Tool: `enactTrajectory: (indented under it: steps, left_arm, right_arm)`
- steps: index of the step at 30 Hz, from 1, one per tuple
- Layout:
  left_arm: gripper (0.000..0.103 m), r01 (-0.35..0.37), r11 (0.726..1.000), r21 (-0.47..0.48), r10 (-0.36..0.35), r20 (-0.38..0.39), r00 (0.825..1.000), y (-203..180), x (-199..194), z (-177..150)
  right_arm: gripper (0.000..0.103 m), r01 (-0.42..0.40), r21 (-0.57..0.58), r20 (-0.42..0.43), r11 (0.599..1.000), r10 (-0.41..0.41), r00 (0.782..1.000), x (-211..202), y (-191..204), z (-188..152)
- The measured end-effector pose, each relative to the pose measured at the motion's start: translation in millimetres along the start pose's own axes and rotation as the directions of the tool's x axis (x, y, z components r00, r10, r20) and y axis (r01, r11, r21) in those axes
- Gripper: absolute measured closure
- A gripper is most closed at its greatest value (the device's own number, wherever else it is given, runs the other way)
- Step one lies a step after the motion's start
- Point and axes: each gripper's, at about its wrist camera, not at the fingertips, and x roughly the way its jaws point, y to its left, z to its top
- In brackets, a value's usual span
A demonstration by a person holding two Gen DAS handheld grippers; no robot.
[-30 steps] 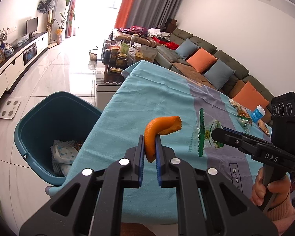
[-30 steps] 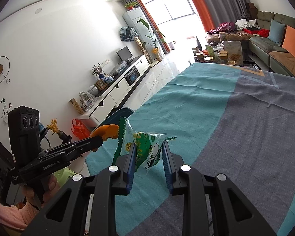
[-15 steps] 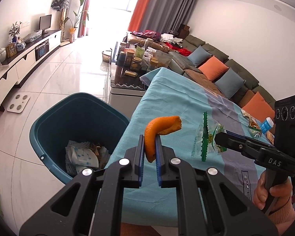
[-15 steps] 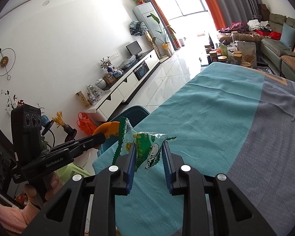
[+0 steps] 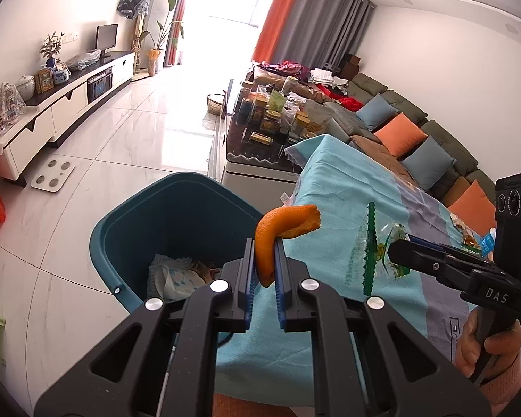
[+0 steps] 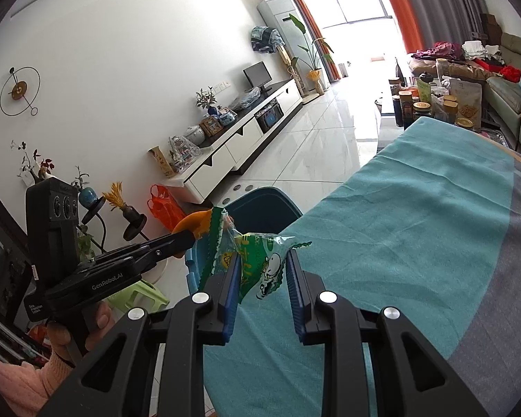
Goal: Collect trash
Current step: 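Carry the orange peel and green wrapper over the teal bin with both tools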
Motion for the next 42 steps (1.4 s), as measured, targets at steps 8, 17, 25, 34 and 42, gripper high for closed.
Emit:
enactTrajectory:
  steps: [8,17,25,34,42]
  left_arm:
    - [0.093,-0.024,1.000,-0.014,0.024,0.000,1.000,12,2,0]
    - [0.093,-0.039,0.999,-0.019,0.039,0.006,0.999,15,5,4]
    - [0.093,-0.056,0.998,-0.032,0.056,0.008,0.998,23,5,4]
    - [0.093,-0.074,0.996,-0.045,0.074,0.010,0.997,30,9,8]
    - [0.092,-0.093,0.994,-0.051,0.094,0.004,0.996,36,17,12]
  right_arm:
    - [0.079,-0.017,-0.029,-0.025,0.999,0.017,1.000,16,10,9]
    - [0.079,-0.028,-0.042,-0.042,0.999,0.026,0.999,32,17,15]
    - [0.079,-0.033,-0.056,-0.058,0.998,0.030,0.998,43,25,19]
    - [0.079,-0.028,-0.074,-0.072,0.997,0.022,0.997,55,30,24]
    - [0.079,-0.025,-0.079,-0.085,0.997,0.018,0.996,65,31,27]
